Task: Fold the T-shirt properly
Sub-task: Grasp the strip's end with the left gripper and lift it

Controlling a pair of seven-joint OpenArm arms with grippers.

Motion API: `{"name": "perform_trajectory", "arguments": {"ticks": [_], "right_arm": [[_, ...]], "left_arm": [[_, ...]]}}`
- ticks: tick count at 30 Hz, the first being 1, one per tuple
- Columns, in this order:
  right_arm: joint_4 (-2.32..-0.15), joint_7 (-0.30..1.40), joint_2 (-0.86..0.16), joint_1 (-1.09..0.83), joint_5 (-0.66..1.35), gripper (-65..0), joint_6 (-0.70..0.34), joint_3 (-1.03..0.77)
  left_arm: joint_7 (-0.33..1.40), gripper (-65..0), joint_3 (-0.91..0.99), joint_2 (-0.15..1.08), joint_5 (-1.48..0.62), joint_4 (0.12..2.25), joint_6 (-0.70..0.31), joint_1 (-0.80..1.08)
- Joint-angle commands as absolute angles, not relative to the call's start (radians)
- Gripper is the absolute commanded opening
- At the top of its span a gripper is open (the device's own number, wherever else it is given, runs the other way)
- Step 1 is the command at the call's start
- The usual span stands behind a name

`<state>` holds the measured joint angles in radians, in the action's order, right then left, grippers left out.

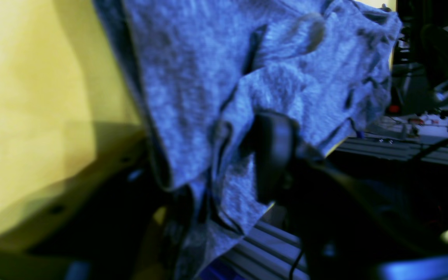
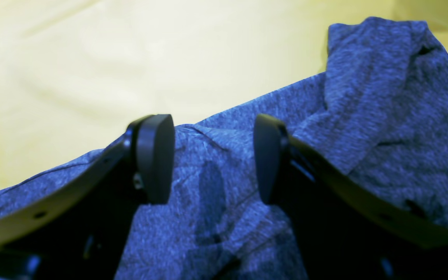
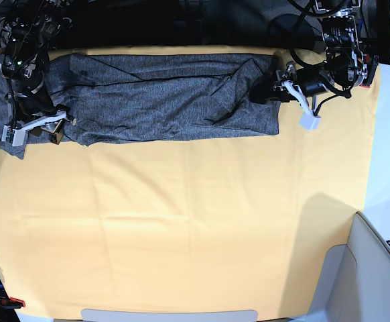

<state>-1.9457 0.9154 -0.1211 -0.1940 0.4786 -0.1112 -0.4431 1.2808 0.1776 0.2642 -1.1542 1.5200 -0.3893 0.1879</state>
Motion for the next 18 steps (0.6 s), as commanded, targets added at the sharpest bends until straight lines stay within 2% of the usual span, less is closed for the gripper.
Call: {"name": "perform_trajectory", "arguments": {"ticks": [1, 5, 14, 18], "right_arm": [[-1.96, 0.889, -0.131, -0.186, 0.486, -32.2, -0.116, -0.449], [-1.96, 0.891, -0.131, -0.186, 0.486, -32.2, -0.116, -0.484], [-1.96, 0.892, -0.131, -0.208, 0.486, -32.3, -0.116, -0.676], [-1.957, 0.892, -0.159, -0.242, 0.486, -32.3, -0.116, -0.713]], "left_arm": [[1.31, -46.6, 0.182, 0.274, -1.135, 1.526, -0.383, 0.188], [1.31, -65.0, 0.183, 0.275, -1.135, 1.526, -0.383, 0.186], [1.322, -64.5, 0.171, 0.271, -1.141, 1.682, -0.389, 0.145], [1.322, -64.5, 0.074, 0.269, -1.141, 1.739, -0.389, 0.111]]}}
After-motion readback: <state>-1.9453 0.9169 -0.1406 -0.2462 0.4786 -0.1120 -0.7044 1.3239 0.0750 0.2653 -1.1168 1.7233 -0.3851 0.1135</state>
